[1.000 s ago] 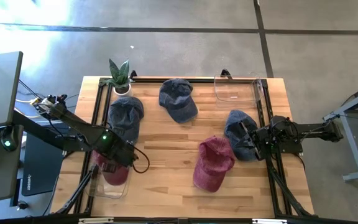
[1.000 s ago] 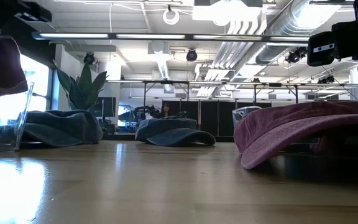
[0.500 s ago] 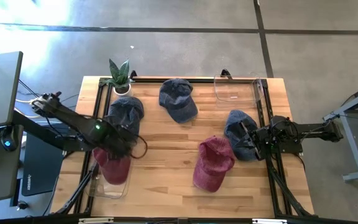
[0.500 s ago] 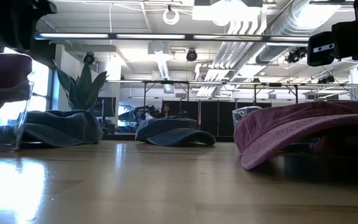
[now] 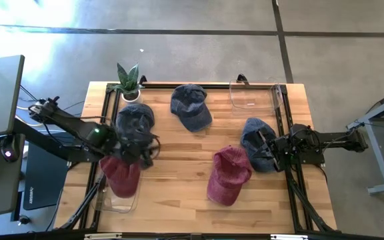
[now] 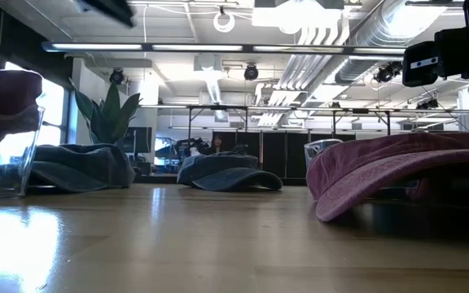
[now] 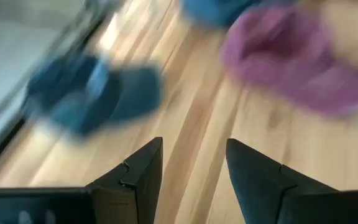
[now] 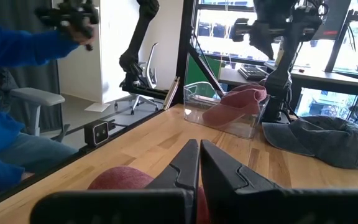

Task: Pick & Place hat
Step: Put the bottom right dark blue cap into the top transparent bin

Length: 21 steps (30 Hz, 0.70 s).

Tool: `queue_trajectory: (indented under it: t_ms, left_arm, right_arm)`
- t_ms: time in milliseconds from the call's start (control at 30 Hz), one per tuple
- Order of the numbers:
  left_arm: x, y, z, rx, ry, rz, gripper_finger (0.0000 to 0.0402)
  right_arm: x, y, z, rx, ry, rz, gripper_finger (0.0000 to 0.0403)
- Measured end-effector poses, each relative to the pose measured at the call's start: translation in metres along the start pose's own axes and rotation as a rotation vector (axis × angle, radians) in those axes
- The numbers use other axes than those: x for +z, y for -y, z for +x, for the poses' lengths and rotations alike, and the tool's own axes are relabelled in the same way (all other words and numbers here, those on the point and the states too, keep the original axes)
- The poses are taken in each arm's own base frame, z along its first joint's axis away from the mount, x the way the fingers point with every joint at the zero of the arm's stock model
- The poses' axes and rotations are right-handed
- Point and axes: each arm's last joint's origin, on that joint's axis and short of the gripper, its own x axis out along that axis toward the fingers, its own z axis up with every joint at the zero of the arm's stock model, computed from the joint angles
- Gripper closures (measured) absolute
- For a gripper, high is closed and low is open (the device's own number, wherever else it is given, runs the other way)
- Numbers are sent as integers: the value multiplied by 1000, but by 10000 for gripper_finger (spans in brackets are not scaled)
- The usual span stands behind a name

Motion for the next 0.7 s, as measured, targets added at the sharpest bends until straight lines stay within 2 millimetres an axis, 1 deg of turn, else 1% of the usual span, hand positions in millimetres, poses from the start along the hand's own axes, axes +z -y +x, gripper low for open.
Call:
queue_trajectory:
  t_ms: [67, 167, 233, 300, 400, 500, 600, 700]
  left_arm:
    - [3, 13, 16, -38, 120, 37, 232]
    - [4, 26, 49, -62, 273, 67, 232]
    - [1, 30, 70, -87, 336, 97, 232]
    - [2, 33, 90, -133, 391, 104, 232]
    - [-1, 37, 119, -215, 385, 130, 232]
    - [-6, 43, 140, -294, 382, 138, 232]
    - [-13, 50, 155, -315, 368, 144, 232]
    - [-18, 54, 165, -313, 366, 127, 232]
  right_arm:
    - [0, 0, 0, 0, 0, 0, 391]
    - [0, 0, 0, 0, 0, 0, 391]
    - [0, 0, 0, 0, 0, 0, 391]
    - [0, 0, 0, 0, 0, 0, 391]
    - [0, 0, 0, 1, -2, 1, 391]
    - [0, 0, 0, 0, -1, 1, 391]
    - [0, 0, 0, 0, -1, 0, 391]
    - [0, 0, 0, 0, -1, 1, 391]
